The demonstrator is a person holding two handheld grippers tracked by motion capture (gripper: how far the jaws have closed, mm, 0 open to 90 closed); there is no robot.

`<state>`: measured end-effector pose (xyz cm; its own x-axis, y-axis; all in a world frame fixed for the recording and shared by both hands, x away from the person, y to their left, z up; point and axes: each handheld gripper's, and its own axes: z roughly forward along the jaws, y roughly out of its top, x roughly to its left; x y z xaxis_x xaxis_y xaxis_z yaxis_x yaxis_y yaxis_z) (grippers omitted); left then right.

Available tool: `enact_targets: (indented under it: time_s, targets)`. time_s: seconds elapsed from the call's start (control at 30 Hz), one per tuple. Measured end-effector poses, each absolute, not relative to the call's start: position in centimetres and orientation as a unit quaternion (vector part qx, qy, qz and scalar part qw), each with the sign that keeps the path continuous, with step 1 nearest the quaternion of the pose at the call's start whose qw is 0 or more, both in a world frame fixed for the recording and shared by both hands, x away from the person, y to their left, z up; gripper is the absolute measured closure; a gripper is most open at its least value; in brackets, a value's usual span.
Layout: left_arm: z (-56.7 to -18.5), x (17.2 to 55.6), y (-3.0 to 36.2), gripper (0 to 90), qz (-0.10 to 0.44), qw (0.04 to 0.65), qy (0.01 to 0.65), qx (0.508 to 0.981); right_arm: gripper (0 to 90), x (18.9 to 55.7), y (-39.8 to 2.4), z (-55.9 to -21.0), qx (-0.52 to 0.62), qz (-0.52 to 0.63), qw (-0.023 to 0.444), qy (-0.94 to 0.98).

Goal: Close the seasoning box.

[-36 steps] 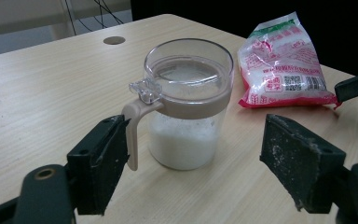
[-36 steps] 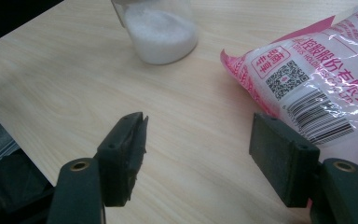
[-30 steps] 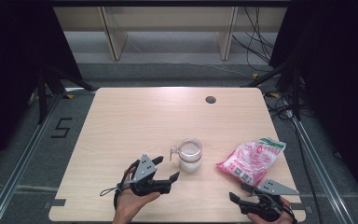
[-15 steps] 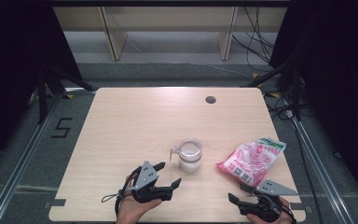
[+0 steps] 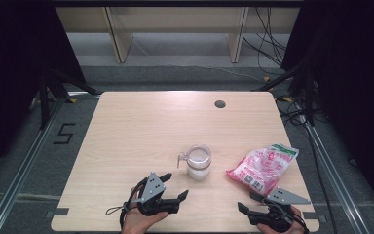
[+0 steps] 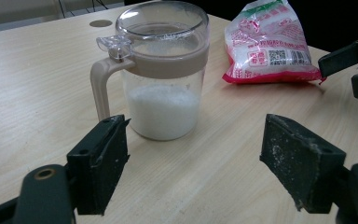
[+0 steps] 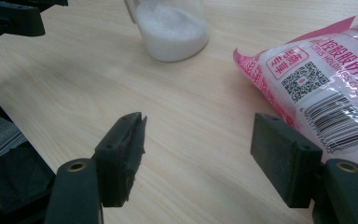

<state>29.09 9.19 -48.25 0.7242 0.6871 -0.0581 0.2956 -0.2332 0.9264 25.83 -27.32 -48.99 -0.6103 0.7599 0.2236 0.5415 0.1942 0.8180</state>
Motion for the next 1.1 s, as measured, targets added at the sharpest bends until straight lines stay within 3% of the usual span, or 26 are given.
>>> enact_targets:
  time_s: [0.17,0.47,0.5,1.1]
  targets:
    - [-48.6,28.8,9.4,22.3,0.184,0.524,0.324,0.766,35.2,25.5,-27.0,-48.9,0.445,0.469,0.092,0.757]
    - [-49.5,28.1,8.9,22.2,0.178,0.526,0.329,0.764,34.7,25.5,-27.0,-48.9,0.438,0.463,0.089,0.765]
    - [-49.6,28.1,9.0,22.2,0.178,0.521,0.327,0.768,34.6,25.9,-27.1,-49.1,0.418,0.466,0.11,0.772]
    - [-51.6,25.7,8.9,22.1,0.162,0.518,0.335,0.77,32.5,25.7,-26.5,-49.3,0.415,0.451,0.089,0.785]
